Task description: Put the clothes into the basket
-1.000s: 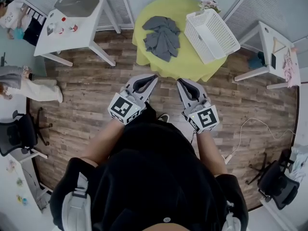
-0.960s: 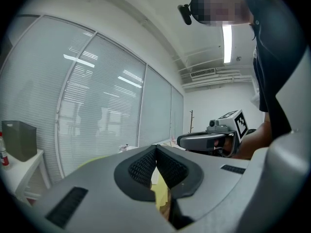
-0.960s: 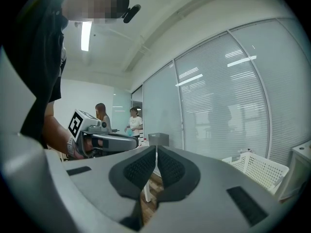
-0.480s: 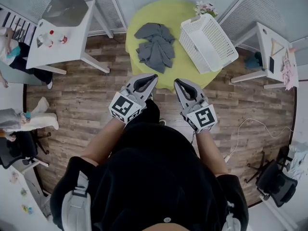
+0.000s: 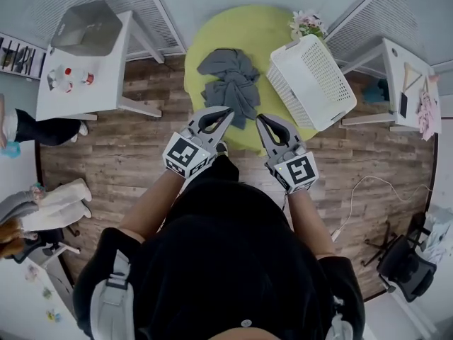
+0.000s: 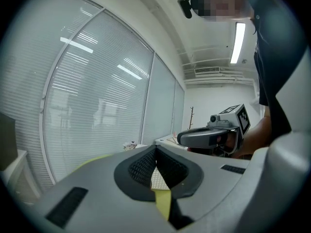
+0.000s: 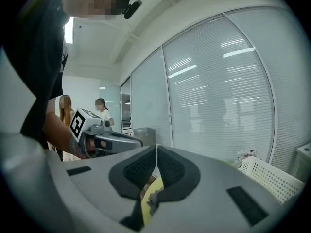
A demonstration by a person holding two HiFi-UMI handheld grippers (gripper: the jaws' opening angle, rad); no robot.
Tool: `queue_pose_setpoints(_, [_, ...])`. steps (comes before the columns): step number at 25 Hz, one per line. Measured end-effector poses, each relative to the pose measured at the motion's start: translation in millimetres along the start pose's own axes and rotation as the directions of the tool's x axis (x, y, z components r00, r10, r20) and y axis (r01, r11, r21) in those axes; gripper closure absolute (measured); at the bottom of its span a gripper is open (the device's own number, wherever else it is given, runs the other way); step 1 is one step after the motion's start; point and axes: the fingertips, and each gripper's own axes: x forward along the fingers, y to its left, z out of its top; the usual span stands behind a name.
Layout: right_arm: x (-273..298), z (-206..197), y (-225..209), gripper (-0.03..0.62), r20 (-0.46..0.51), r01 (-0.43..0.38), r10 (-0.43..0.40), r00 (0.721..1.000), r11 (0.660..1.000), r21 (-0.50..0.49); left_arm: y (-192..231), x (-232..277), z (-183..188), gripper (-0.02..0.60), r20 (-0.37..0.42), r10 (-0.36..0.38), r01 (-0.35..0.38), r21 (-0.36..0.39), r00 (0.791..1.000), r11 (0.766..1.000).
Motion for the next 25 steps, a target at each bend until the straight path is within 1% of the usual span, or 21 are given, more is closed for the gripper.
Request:
queue_pose_setpoints(1, [7,-2,-3,0.566,0.0,0.001,-0.001,1.0,1.0,0.003,8,2,-1,0.575,-0.003,-0.001,0.001,-0.002,1.0,1.0])
queue_pose_setpoints(4, [25,-9,-10,0.566,-0.04,0.022,-0.021,0.999,1.0,0.015,31,9,-9,0.575,-0.03,-0.005,0.005,-0.015,1.0,1.0])
queue_pose_setpoints(8, [44,-11,-22,0.566,-0.023,0.039,-0.038,0.999,0.999,0.011,53,22,-26,0.575,-0.076,-0.014,0.011,-0.04,0.997,0.999])
queue_pose_setpoints(10, [48,-17,-29,0.566,-0.039,0.052,-0.051,0.998,0.999,0.013,64,32,-35,0.575,-0.088,-0.004,-0.001,-0.062,0.996,0.998])
queue_pose_setpoints(13, [56,-23,-38,0.566,-0.05,0.062,-0.061,0.997,0.998,0.014,81,46,-56,0.574,-0.138,0.025,-0.04,-0.112,0.99,0.993])
queue_pose_setpoints(18, [68,-33,-57,0.566,-0.061,0.052,-0.052,0.997,0.999,0.004,106,72,-90,0.574,-0.225,0.085,-0.131,-0.197,0.971,0.972])
queue_pose_setpoints(21, [76,-44,-69,0.566,-0.071,0.038,-0.037,0.997,0.999,0.011,116,88,-108,0.574,-0.271,0.121,-0.181,-0.209,0.955,0.961])
queue_pose_setpoints(25, [89,-60,-86,0.566,-0.103,0.029,-0.025,0.994,0.999,0.036,126,107,-136,0.574,-0.35,0.151,-0.239,-0.223,0.924,0.945])
